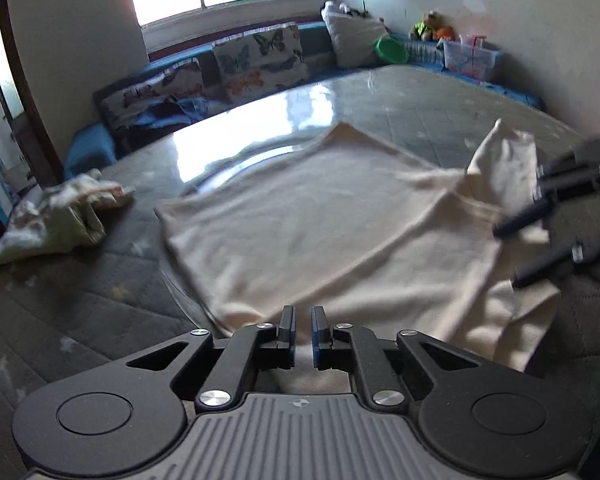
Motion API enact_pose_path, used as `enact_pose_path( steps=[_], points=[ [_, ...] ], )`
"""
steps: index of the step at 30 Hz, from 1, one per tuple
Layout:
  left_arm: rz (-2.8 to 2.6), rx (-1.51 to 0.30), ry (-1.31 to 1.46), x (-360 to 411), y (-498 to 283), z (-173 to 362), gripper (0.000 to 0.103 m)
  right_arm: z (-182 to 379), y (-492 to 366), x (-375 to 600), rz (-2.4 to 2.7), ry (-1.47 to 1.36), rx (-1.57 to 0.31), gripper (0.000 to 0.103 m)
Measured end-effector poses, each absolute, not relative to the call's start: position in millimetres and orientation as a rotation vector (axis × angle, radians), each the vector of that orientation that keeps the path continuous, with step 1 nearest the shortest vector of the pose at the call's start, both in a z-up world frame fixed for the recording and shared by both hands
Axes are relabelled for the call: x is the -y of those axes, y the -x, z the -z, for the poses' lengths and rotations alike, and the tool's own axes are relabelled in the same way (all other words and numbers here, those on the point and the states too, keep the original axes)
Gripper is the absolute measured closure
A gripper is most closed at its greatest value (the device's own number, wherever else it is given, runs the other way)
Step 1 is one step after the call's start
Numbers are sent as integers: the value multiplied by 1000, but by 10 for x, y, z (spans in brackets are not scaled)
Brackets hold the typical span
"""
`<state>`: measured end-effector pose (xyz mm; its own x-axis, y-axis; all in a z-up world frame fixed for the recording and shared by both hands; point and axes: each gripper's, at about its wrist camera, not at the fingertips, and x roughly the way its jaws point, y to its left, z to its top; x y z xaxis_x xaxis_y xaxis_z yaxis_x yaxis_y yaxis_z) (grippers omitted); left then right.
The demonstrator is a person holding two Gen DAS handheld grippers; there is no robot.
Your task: Fold clothes
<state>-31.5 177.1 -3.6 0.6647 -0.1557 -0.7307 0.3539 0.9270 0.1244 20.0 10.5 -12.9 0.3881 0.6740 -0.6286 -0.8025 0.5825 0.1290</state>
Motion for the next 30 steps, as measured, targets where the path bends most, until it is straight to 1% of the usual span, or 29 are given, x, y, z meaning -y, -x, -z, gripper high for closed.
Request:
enact_pose_path(
  steps=[4, 6, 11, 14, 15, 18, 19, 23, 27, 29, 30],
  points=[
    [273, -800, -270, -1768, 353, 145, 93, 219, -379, -97, -891, 206, -724, 58],
    [263, -796, -260, -1762, 374, 131, 92, 283, -428, -54, -870, 210, -747, 63],
    [268, -750, -232, -1631, 469, 38, 87, 224, -379, 38, -867, 187, -716, 63],
    [293, -727, -196, -1474, 517, -23, 84, 287, -382, 61, -857, 198, -738, 63],
    [301, -723, -185, -1419, 538, -39, 82, 284, -379, 81, -858, 190, -736, 63],
    [325, -702, -168, -1242, 626, -65, 68, 213, -354, 202, -837, 157, -712, 63],
    [329, -697, -159, -1190, 652, -69, 67, 184, -347, 257, -824, 146, -703, 63],
    [349, -689, -130, -1021, 708, -73, 66, 130, -404, 632, -694, 112, -687, 63],
    [348, -687, -111, -913, 738, -59, 56, 143, -538, 1103, -501, 82, -686, 63],
    [340, -686, -100, -882, 749, -51, 54, 167, -601, 1305, -415, 66, -688, 62],
    [334, -688, -95, -869, 753, -49, 50, 187, -641, 1414, -367, 55, -691, 62]
  ],
)
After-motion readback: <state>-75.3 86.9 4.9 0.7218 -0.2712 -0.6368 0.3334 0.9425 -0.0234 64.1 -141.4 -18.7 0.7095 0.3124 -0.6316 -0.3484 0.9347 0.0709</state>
